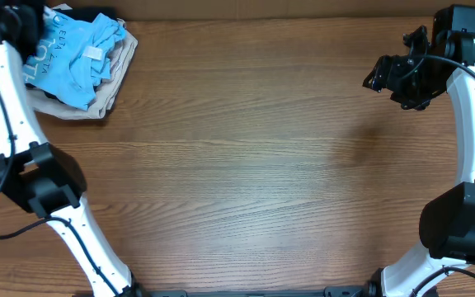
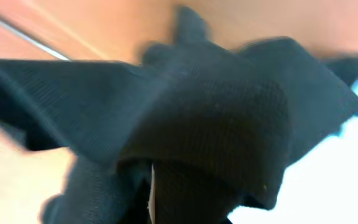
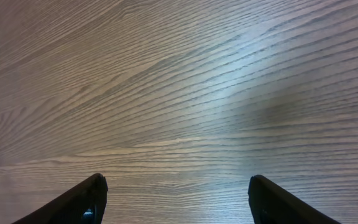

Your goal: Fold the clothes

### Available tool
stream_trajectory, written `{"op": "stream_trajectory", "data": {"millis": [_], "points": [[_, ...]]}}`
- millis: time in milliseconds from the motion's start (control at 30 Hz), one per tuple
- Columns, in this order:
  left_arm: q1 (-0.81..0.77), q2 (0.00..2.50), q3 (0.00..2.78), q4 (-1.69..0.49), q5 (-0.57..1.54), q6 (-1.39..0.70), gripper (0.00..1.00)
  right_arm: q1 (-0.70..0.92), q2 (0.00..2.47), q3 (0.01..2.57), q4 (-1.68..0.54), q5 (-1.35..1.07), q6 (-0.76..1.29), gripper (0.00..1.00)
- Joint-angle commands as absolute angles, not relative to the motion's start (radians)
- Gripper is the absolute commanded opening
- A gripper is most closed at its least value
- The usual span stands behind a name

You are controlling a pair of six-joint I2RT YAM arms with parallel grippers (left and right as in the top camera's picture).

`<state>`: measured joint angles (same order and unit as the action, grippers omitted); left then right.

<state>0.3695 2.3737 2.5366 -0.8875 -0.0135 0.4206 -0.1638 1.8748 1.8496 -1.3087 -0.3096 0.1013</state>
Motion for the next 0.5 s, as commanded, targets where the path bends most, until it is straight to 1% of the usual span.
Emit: {"op": "stream_trajectory", "data": {"millis": [0, 100, 133, 167, 200, 233, 267, 300, 467], "points": [[0.303, 2.349, 2.551, -0.97, 0.039, 0.392, 0.04, -0.163, 1.861, 1.865, -1.304, -0.309, 0.104, 0.77], [0.273, 2.35, 2.534, -1.045, 0.076, 0.391, 0.05, -0.163, 1.861, 1.865, -1.303, -0.308, 0.104, 0.77], [0.263, 2.35, 2.526, -1.063, 0.094, 0.387, 0.12, -0.163, 1.861, 1.865, -1.302, -0.308, 0.104, 0.77], [0.252, 2.35, 2.519, -1.08, 0.114, 0.383, 0.24, -0.163, 1.861, 1.865, -1.3, -0.309, 0.104, 0.77], [0.242, 2.35, 2.511, -1.093, 0.133, 0.384, 0.39, -0.163, 1.861, 1.865, -1.299, -0.309, 0.104, 0.77], [0.231, 2.35, 2.5, -1.099, 0.143, 0.38, 0.59, -0.163, 1.861, 1.865, -1.297, -0.309, 0.104, 0.77], [0.221, 2.35, 2.49, -1.102, 0.147, 0.381, 1.0, -0.163, 1.861, 1.865, -1.296, -0.309, 0.104, 0.8], [0.212, 2.35, 2.483, -1.104, 0.147, 0.381, 1.0, -0.163, 1.861, 1.865, -1.295, -0.309, 0.104, 0.84], [0.191, 2.349, 2.478, -1.097, 0.124, 0.371, 1.0, -0.163, 1.861, 1.865, -1.295, -0.309, 0.104, 0.9]]}}
